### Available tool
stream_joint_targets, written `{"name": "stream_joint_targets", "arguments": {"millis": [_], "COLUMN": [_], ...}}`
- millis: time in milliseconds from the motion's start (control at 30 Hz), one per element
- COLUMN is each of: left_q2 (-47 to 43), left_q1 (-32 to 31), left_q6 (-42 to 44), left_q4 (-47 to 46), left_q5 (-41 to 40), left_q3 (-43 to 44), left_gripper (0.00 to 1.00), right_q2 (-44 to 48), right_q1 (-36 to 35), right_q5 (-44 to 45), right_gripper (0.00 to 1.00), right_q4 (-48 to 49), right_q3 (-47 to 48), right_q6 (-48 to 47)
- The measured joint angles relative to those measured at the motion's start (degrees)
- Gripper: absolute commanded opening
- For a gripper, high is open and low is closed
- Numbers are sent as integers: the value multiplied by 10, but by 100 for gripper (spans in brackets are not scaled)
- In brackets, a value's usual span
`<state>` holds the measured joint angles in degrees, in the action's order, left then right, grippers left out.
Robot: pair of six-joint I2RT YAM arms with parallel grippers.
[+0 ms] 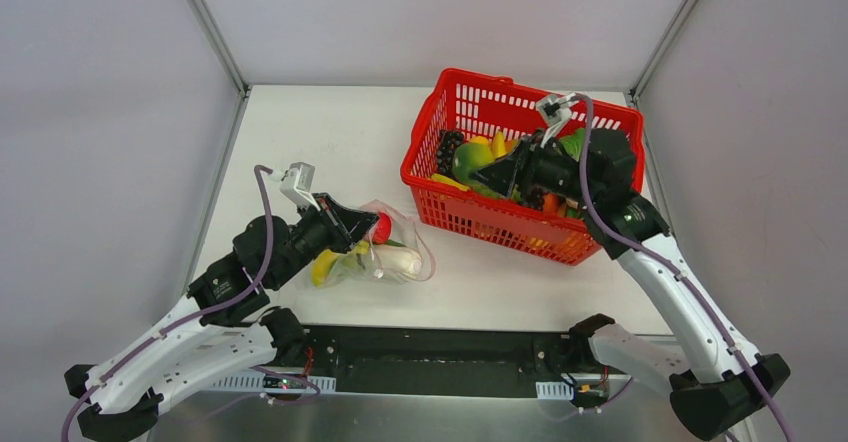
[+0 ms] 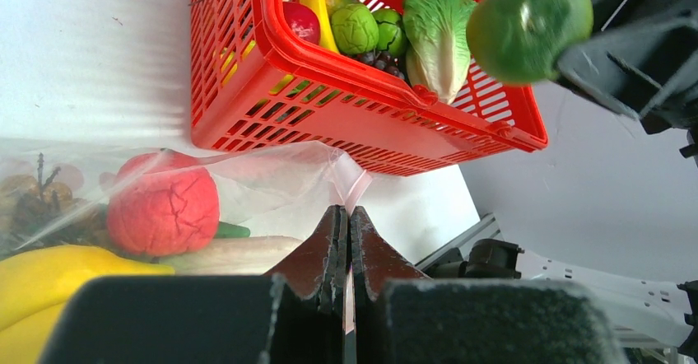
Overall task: Place the food in the zip-top bag and seal the zipper
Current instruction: Place the fake fruit in the zipper food storage bag.
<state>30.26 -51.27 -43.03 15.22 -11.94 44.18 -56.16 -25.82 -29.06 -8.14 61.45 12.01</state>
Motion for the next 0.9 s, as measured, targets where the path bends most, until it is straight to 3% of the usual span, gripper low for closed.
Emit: {"name": "stream_joint_targets", "arguments": {"millis": [167,367,800,900], "left_q2": [1,1,11,11], "left_q1": [0,0,0,0], "left_q6": [0,0,0,0], "left_q4": [0,0,-9,-9], "left_q5": [0,0,13,13], "left_q3": [0,0,0,0], "left_gripper": [0,0,0,0], "right_q2": [-3,-40,-180,-189], "right_q1": [-82,-193,-323,-332], "right_q5": [-86,-95,70,102], "right_gripper": [41,41,44,56], "right_q4": [6,-9,-61,-53], "right_q3": [-2,-3,23,30], "right_q6": [-8,-33,-81,-83]}}
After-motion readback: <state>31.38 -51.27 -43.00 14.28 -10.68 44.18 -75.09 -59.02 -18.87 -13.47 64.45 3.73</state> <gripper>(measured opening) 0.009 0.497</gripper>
